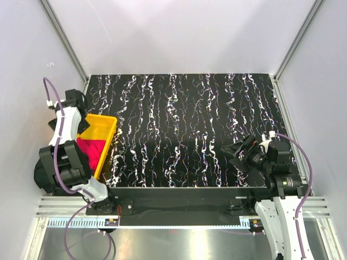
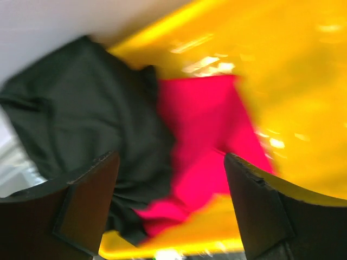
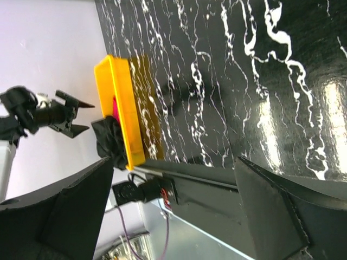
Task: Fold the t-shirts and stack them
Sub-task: Grab the tshirt from the pile
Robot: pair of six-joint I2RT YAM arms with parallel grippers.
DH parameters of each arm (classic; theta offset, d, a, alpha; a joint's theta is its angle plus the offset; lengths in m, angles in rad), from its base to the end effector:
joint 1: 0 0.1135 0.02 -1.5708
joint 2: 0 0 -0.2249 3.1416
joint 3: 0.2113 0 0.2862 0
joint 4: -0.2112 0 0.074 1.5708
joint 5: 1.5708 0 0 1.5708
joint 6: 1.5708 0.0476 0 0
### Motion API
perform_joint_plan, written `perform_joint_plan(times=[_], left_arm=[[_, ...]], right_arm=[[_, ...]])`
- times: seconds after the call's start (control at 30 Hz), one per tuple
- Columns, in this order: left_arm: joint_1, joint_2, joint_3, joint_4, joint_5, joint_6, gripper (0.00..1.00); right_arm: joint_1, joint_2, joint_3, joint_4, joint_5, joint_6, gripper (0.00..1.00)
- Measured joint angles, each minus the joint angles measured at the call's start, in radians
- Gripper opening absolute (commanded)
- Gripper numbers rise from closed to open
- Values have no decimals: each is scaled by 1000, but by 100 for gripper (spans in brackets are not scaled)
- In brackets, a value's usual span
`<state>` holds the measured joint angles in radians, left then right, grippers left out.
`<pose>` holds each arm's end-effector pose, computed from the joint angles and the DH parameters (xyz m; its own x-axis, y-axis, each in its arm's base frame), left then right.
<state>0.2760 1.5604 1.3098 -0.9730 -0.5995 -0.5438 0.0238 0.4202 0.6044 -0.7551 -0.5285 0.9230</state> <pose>0.3219 0.1191 0.2206 -0.5622 -0.6032 -0.5658 -0.8187 0.5024 0.2779 0.1750 0.0282 0.2533 -0.6806 0.6726 -0.2905 0.1624 0.5251 0.8354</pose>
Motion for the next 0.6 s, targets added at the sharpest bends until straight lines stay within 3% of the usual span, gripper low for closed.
perform_joint_plan(times=[0.07, 0.23, 0.47, 0.6], left_arm=[[24, 3, -47, 21, -56, 35, 97], [46, -16, -166, 103, -151, 119, 98], [147, -17, -294, 259, -171, 195, 82], [189, -19, -341, 340, -152, 237, 67]], right_arm=[[18, 2, 5, -9, -4, -18, 100], [64, 40, 43, -47, -3, -76, 100], [100, 61, 66, -101, 22, -148, 100], [115, 66, 76, -139, 42, -172, 100]])
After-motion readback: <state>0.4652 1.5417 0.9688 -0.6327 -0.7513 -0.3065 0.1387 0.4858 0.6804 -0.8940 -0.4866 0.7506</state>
